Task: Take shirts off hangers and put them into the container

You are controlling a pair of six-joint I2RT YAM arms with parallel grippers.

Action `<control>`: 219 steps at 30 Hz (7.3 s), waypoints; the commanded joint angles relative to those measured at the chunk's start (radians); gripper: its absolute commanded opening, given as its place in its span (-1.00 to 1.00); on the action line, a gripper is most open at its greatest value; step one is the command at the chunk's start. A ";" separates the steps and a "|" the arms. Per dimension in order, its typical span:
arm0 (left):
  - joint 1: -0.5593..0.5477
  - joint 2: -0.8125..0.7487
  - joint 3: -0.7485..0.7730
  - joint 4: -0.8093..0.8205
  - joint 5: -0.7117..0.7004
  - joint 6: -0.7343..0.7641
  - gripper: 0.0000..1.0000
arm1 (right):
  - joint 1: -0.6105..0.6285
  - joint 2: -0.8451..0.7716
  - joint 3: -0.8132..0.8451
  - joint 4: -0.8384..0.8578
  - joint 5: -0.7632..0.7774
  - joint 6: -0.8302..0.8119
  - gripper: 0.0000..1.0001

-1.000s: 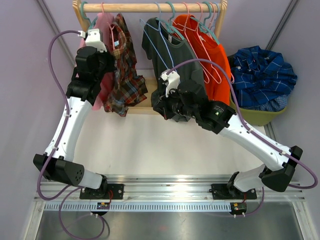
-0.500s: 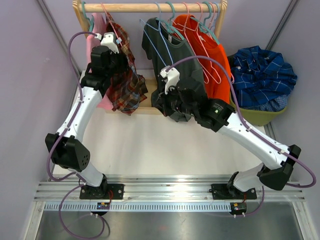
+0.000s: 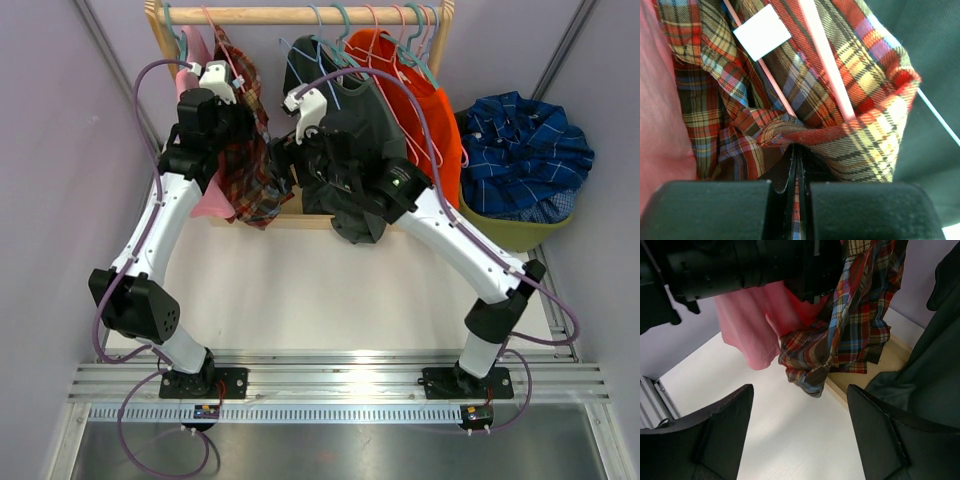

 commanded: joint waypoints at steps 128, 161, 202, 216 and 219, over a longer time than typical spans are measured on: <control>0.014 -0.442 -0.036 -0.106 0.093 -0.121 0.95 | -0.094 0.157 0.055 0.397 0.235 -0.350 -1.00; 0.011 -0.892 -0.432 -0.120 0.293 -0.230 0.98 | 0.017 -0.500 -0.128 -0.147 0.037 -0.106 -1.00; -0.875 -0.505 -0.350 0.118 -0.605 -0.011 0.93 | 0.098 -0.830 -0.628 -0.188 -0.040 0.167 -1.00; -0.875 -0.464 -0.346 0.150 -0.573 -0.041 -0.91 | 0.100 -0.839 -0.616 -0.191 -0.045 0.159 -1.00; -0.875 -0.458 -0.346 0.147 -0.564 -0.041 -1.00 | 0.100 -0.833 -0.612 -0.185 -0.049 0.155 -1.00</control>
